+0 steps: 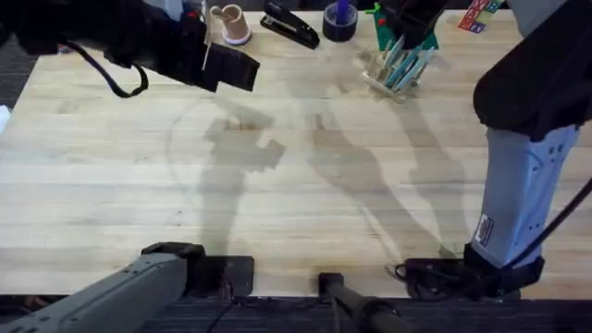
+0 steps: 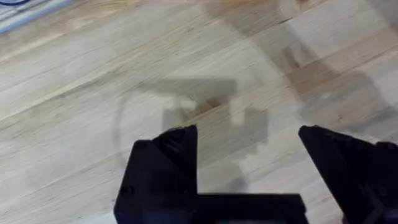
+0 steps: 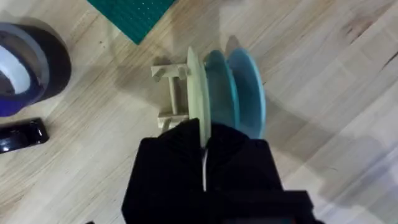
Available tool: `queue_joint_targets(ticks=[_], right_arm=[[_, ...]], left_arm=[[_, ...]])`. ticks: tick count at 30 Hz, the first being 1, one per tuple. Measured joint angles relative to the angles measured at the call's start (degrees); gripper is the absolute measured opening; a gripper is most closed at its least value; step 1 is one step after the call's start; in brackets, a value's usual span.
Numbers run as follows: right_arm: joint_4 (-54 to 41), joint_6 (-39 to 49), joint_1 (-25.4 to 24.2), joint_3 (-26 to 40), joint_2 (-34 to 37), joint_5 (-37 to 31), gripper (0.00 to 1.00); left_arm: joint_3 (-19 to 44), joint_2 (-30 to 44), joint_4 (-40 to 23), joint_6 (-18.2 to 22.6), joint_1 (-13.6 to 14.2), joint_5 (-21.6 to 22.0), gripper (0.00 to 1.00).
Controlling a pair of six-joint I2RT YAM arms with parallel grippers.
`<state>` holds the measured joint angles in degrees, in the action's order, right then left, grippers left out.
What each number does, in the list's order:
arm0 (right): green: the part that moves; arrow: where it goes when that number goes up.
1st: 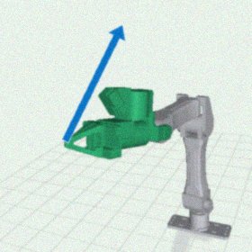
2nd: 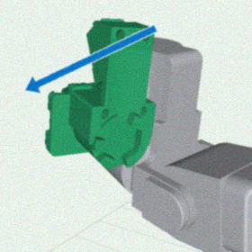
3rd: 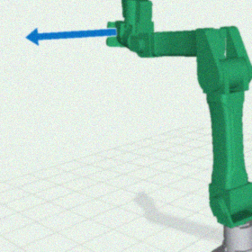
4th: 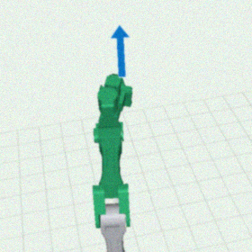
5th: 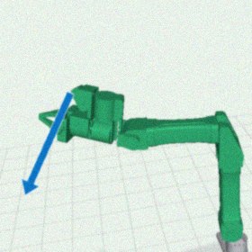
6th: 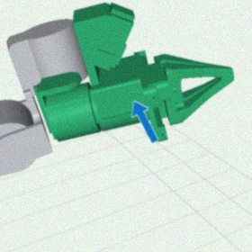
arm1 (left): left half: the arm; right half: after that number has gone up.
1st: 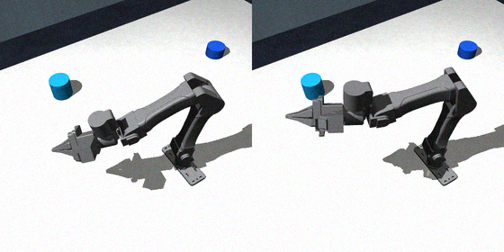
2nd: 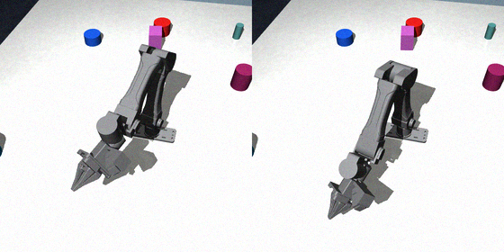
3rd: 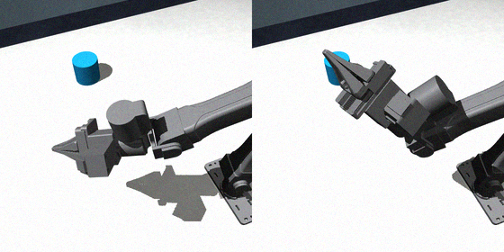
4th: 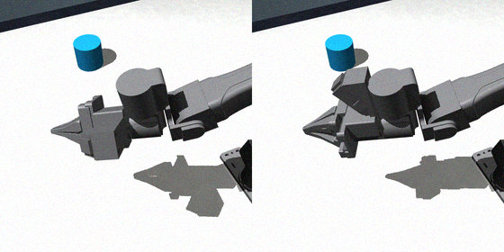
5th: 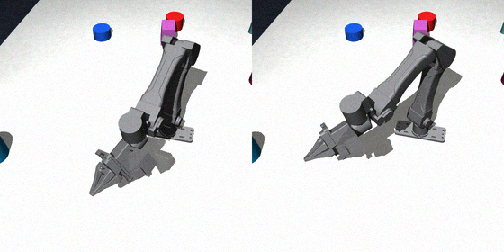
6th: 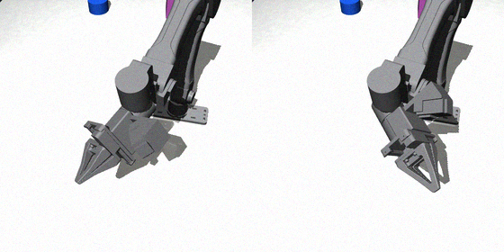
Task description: Pick up the plates from the table one by one and place each into a slot on the dish rack.
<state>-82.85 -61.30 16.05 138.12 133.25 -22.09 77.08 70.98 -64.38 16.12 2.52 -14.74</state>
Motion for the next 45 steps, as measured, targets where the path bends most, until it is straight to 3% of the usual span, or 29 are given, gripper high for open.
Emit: queue_joint_targets(ticks=[6,11,30,37,39,42,44,45], right_arm=[[-0.02,-0.02,0.0,0.0,0.0,0.07,0.032],[0.0,-0.16,0.0,0.0,0.0,0.07,0.247],[-1.94,-0.2,0.0,0.42,0.0,0.1,0.339],[-7.81,2.31,0.0,8.29,0.0,0.0,0.394],[-9.71,3.62,0.0,11.92,-0.02,-0.07,0.452],[-9.79,6.17,0.0,17.53,-0.02,-0.13,0.631],[-9.79,8.41,0.0,20.59,-0.02,0.17,0.9],[-9.81,9.62,0.0,21.86,-0.02,0.51,0.971]], left_arm=[[0.0,0.0,0.0,0.0,0.0,0.02,0.994],[0.0,0.0,-0.02,0.0,0.0,0.0,0.994],[0.0,0.01,0.0,0.0,0.0,0.0,0.994],[0.0,0.0,0.0,0.01,0.0,0.01,0.994],[0.0,0.0,0.0,0.0,0.0,0.0,0.994],[0.0,0.0,0.0,0.0,0.0,0.02,0.994],[0.0,0.0,-0.09,0.0,0.0,0.02,0.994],[0.0,0.0,-0.09,0.02,0.0,0.02,0.995]])
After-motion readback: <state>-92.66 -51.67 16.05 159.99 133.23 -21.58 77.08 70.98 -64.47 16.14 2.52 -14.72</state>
